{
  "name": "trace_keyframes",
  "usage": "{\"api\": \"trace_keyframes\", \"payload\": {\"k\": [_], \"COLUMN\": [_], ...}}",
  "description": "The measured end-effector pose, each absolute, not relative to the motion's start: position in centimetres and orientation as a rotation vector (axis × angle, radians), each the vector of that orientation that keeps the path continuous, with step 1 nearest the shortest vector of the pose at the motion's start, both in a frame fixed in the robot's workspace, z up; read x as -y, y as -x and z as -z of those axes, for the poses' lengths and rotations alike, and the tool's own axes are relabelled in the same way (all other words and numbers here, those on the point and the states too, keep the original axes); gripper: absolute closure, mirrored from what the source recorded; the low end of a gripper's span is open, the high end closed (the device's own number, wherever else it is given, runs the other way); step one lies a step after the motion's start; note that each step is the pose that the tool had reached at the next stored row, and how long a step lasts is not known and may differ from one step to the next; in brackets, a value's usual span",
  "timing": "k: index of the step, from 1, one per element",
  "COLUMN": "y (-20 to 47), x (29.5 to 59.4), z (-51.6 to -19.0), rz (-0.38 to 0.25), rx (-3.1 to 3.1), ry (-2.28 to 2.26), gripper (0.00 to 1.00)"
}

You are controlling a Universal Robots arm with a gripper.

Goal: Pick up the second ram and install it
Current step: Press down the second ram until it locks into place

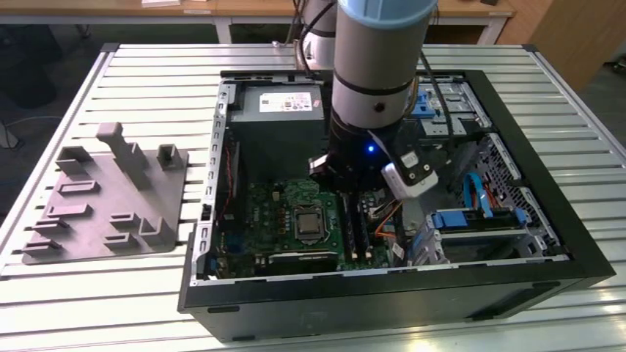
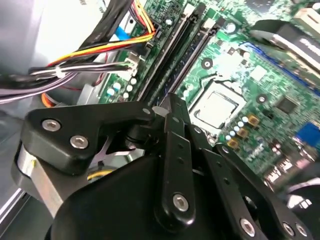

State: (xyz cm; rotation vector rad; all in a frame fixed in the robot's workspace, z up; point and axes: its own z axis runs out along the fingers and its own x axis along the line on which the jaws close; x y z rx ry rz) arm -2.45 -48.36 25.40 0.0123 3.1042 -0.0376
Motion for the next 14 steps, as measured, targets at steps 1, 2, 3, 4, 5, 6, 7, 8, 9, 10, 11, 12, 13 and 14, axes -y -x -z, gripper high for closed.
{"api": "trace_keyframes", "payload": {"k": [1, 2, 3, 4, 5, 6, 7, 8, 9, 10, 11, 12, 13, 14], "y": [2.5, 2.5, 2.5, 2.5, 2.5, 2.5, 2.5, 2.5, 2.5, 2.5, 2.5, 2.5, 2.5, 2.5], "x": [48.4, 48.4, 48.4, 48.4, 48.4, 48.4, 48.4, 48.4, 48.4, 48.4, 48.4, 48.4, 48.4, 48.4], "z": [-25.8, -26.3, -26.7, -27.0, -27.1, -27.2, -27.3, -27.3, -27.3, -27.3, -27.3, -27.3, -27.3, -27.3], "rz": [0.038, 0.038, 0.038, 0.038, 0.038, 0.037, 0.037, 0.037, 0.037, 0.037, 0.037, 0.037, 0.037, 0.037], "rx": [-3.104, -3.104, -3.104, -3.104, -3.104, -3.104, -3.104, -3.104, -3.104, -3.104, -3.104, -3.104, -3.104, -3.104], "ry": [-0.012, -0.012, -0.012, -0.012, -0.012, -0.012, -0.012, -0.012, -0.012, -0.012, -0.012, -0.012, -0.012, -0.012], "gripper": [0.9, 0.9, 0.9, 0.9, 0.9, 0.9, 0.9, 0.9, 0.9, 0.9, 0.9, 0.9, 0.9, 0.9]}}
